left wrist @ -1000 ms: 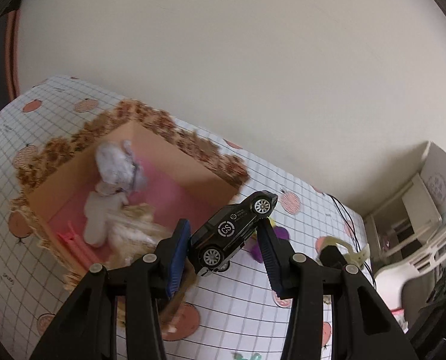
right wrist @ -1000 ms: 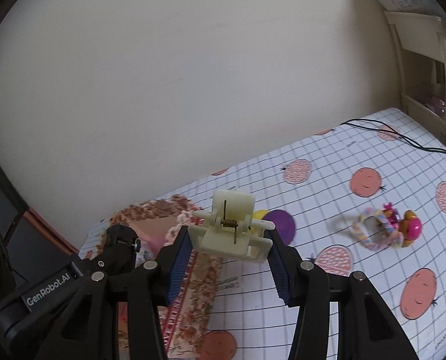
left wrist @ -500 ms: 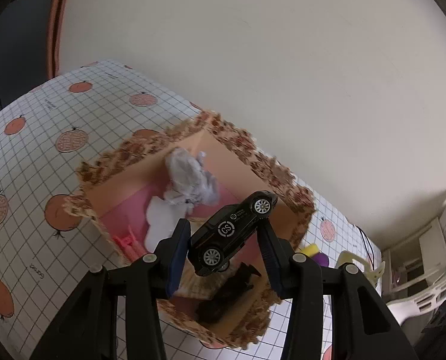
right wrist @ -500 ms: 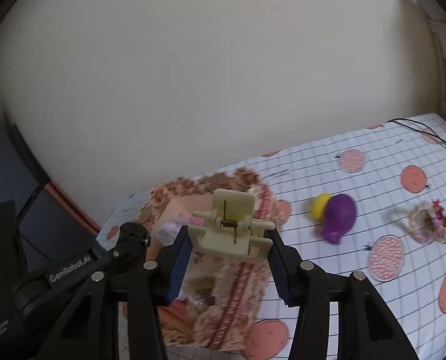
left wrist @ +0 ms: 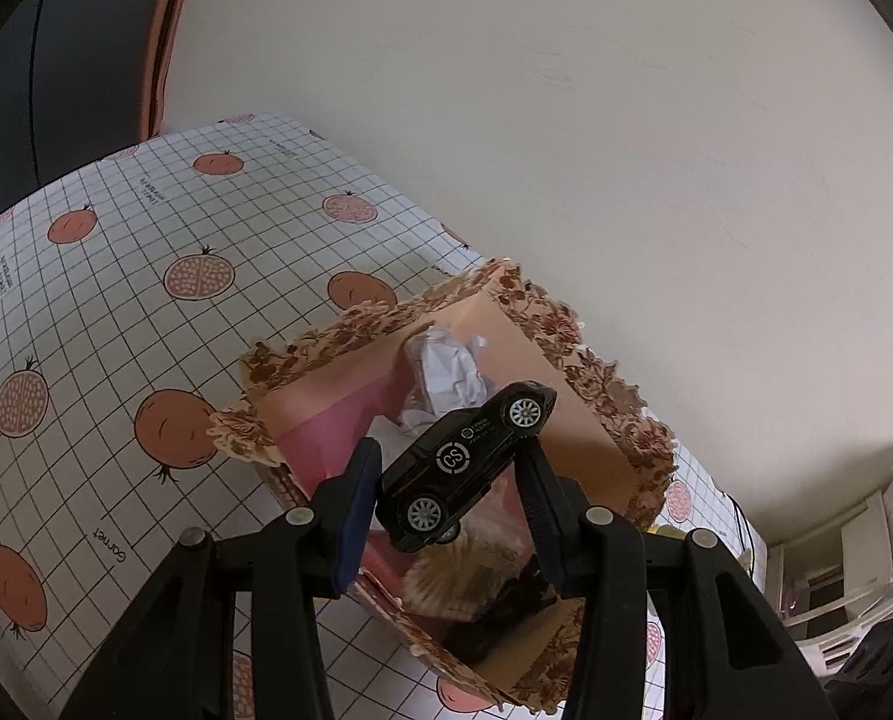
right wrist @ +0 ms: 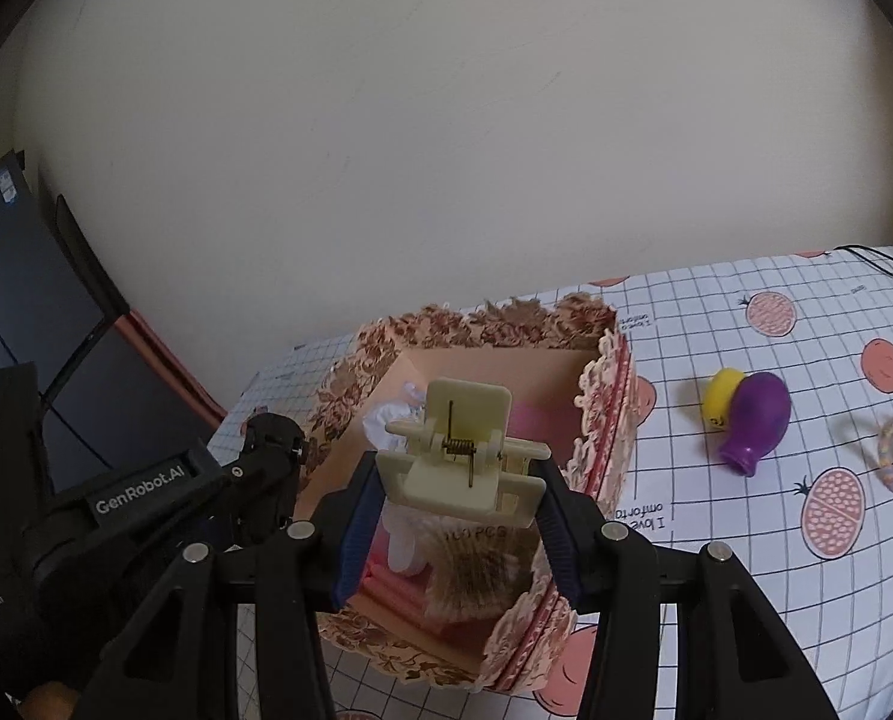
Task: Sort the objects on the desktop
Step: 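Open the left tool to drop the car while the right tool drops the basket into the box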
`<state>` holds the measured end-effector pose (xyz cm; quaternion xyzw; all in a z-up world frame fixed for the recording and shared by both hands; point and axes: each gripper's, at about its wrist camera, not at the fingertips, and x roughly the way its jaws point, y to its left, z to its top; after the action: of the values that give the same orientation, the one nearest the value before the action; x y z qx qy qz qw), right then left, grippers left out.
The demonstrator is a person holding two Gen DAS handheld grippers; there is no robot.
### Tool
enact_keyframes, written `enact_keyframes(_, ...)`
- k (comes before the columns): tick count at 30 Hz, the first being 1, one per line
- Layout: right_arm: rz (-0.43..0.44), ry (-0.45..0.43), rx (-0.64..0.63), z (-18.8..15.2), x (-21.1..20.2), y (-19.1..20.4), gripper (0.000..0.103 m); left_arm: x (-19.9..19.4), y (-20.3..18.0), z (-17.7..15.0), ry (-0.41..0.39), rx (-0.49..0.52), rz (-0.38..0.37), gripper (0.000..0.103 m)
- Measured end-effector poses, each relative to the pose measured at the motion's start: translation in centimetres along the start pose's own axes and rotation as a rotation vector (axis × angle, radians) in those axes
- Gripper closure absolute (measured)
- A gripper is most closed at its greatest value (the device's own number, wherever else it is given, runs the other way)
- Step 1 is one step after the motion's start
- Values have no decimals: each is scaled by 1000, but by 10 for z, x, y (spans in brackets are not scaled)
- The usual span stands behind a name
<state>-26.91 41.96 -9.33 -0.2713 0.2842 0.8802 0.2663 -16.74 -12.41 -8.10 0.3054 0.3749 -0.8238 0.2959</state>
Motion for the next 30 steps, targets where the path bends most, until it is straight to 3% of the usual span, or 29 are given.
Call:
enact_keyframes(22, -27, 29, 7, -4, 12, -2, 49, 9, 2, -4, 33, -9, 9, 55)
enact_keyframes(25, -24, 35, 7, -4, 13, -3, 41, 9, 0, -4, 33, -4, 12, 55)
enact_keyframes(30, -31, 31, 9, -3, 14, -4, 41, 10, -1, -5, 38, -5, 17, 55)
